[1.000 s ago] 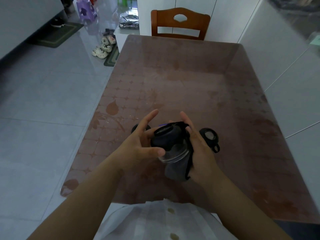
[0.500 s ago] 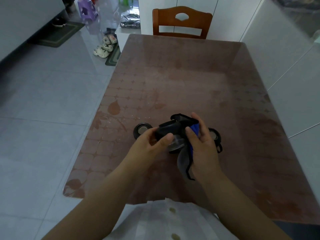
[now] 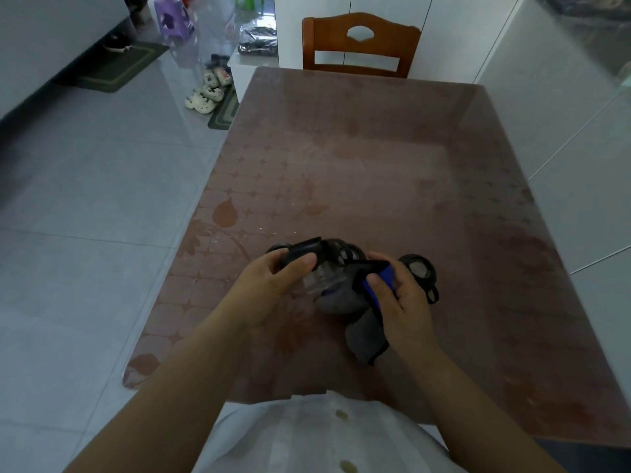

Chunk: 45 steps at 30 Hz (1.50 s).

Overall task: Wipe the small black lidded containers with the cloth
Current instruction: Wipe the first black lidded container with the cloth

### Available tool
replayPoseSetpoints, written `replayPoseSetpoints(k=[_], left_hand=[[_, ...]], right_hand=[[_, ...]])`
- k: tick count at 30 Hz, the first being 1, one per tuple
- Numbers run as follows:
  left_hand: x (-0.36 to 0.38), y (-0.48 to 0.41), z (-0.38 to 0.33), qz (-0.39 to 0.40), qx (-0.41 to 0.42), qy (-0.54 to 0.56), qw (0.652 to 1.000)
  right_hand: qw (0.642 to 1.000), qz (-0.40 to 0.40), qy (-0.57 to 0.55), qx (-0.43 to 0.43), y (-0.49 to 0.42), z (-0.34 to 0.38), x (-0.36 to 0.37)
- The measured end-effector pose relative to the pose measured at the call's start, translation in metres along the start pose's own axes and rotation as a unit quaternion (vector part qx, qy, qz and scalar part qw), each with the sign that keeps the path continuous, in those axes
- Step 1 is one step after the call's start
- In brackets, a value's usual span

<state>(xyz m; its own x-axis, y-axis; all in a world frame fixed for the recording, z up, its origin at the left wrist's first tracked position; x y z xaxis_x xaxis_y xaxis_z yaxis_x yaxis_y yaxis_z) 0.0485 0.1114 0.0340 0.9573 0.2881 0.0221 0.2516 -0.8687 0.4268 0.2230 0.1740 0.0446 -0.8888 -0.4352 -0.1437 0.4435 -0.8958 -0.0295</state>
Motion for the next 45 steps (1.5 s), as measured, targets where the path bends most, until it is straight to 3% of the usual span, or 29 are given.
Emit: replayPoseSetpoints(k=[4, 6, 10, 13, 17, 21, 25, 30, 34, 41, 45], left_hand=[[0.008, 0.002, -0.004, 0.061, 0.020, 0.031, 0.997], [0.016, 0.004, -0.003, 0.089, 0.018, 0.047, 0.995], [0.023, 0.007, -0.009, 0.127, 0.031, 0.068, 0.989], [0.024, 0.011, -0.015, 0.153, 0.051, 0.068, 0.984], [0.033, 0.017, -0.028, 0.190, 0.095, 0.006, 0.977], [0.038, 0.017, -0.031, 0.138, 0.130, -0.116, 0.975], [0.028, 0.018, -0.032, -0.015, 0.135, -0.151, 0.979], [0.057, 0.031, -0.038, 0.047, 0.137, -0.150, 0.978], [0.059, 0.030, -0.035, 0.020, 0.147, -0.175, 0.973], [0.046, 0.025, -0.030, 0.047, 0.127, -0.154, 0.979], [0.042, 0.025, -0.030, 0.049, 0.144, -0.215, 0.965]], right_hand=[[0.993, -0.080, -0.071, 0.042, -0.005, 0.011, -0.007], [0.988, -0.010, -0.151, 0.032, -0.009, 0.023, 0.011], [0.979, 0.107, -0.174, 0.020, -0.005, 0.028, 0.037], [0.966, 0.116, -0.227, 0.047, -0.001, 0.022, 0.041], [0.953, 0.065, -0.284, 0.084, -0.001, 0.010, 0.037], [0.943, 0.016, -0.309, 0.120, 0.000, 0.004, 0.027], [0.965, -0.049, -0.237, 0.103, 0.001, 0.006, 0.014], [0.979, -0.057, -0.188, 0.051, 0.002, 0.019, 0.013], [0.983, -0.050, -0.176, 0.022, 0.007, 0.026, 0.017], [0.978, -0.078, -0.186, 0.058, 0.000, 0.019, 0.005], [0.980, -0.014, -0.194, 0.049, -0.007, 0.033, -0.005]])
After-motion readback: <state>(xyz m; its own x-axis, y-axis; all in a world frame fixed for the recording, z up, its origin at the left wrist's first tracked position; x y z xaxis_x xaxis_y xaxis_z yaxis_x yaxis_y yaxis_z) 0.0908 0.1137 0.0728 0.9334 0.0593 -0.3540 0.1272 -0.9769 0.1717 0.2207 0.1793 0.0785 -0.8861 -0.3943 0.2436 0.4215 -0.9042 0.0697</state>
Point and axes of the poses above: each hand's wrist, its own y-axis away from the middle knuckle, its own x-axis out of the palm, z = x × y, the point moved 7 cm from there along -y, towards the middle knuckle, and after that the axes turned 3 degrees about -x, right-handed, at the moved point
